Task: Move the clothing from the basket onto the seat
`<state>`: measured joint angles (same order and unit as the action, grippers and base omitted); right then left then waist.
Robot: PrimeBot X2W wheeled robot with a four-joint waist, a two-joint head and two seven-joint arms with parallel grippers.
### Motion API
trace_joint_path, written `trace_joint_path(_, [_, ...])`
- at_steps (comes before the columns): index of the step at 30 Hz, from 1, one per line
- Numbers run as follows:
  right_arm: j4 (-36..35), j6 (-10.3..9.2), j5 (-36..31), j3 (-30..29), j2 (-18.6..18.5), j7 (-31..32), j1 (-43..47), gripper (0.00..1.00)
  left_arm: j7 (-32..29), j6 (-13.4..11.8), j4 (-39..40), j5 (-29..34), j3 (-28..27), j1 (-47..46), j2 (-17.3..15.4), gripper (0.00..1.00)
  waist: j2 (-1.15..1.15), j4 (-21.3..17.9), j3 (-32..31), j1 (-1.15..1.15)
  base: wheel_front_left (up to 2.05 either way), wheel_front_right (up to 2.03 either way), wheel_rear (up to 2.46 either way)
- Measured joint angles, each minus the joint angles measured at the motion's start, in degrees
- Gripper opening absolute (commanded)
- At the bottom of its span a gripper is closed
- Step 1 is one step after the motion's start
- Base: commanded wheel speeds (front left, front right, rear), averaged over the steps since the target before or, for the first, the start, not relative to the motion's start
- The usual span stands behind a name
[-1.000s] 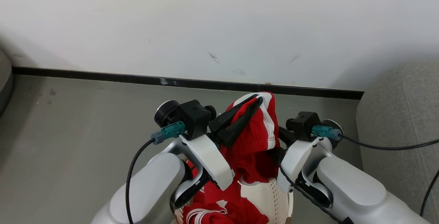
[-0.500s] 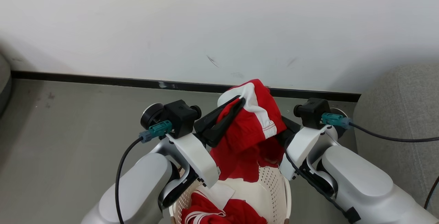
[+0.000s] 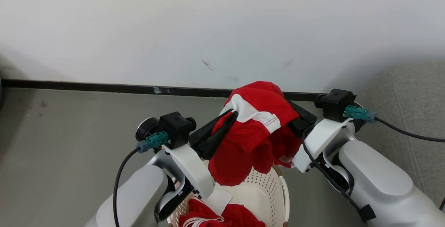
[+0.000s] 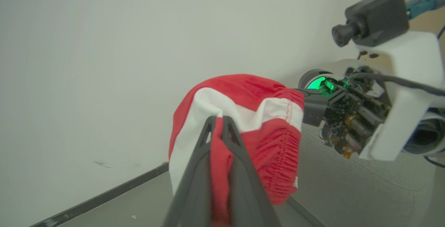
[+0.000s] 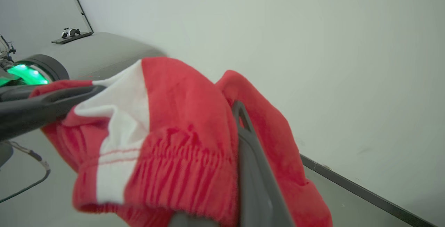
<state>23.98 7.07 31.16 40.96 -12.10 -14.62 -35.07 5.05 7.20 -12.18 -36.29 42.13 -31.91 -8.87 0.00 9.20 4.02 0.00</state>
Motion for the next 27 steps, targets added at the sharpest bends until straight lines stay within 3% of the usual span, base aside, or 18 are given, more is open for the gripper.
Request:
trace_joint_path(7, [-1.51, 0.01, -0.99, -1.58, -1.31, 0.00, 2.10, 0.00, 0.01, 0.00, 0.01, 0.00, 1.30, 1.26, 0.44, 0.00, 0.00, -0.96, -0.10, 0.00, 0.00, 0.00, 0.00])
trace_joint_path(8, [-1.71, 0.01, -1.20, -2.14, -1.47, 0.00, 2.10, 0.00, 0.11, 0.00, 0.03, -0.10, 1.27, 1.33, 0.54, 0.23, 0.00, -1.12, -0.11, 0.00, 0.00, 0.00, 0.00])
trace_joint_path(9, [-1.99, 0.01, -1.34, -2.80, -1.63, 0.00, 2.11, 0.00, 0.36, 0.00, 0.12, -0.54, 1.21, 1.51, 0.80, 0.85, 0.00, -1.28, -0.12, 0.00, 0.00, 0.00, 0.00])
trace_joint_path(10, [-2.35, 0.01, -1.54, -3.36, -1.83, 0.00, 2.15, 0.00, 0.58, 0.00, 0.26, -0.87, 1.22, 1.81, 1.12, 1.00, 0.00, -1.46, -0.14, 0.00, 0.00, 0.00, 0.00])
trace_joint_path(27, [-7.05, 0.01, -4.39, -12.43, -5.84, 0.00, 7.21, 0.00, 1.98, 0.01, 1.38, -0.91, 2.32, 2.13, -0.18, 1.00, 0.00, -5.90, -0.57, 0.00, 0.00, 0.00, 0.00])
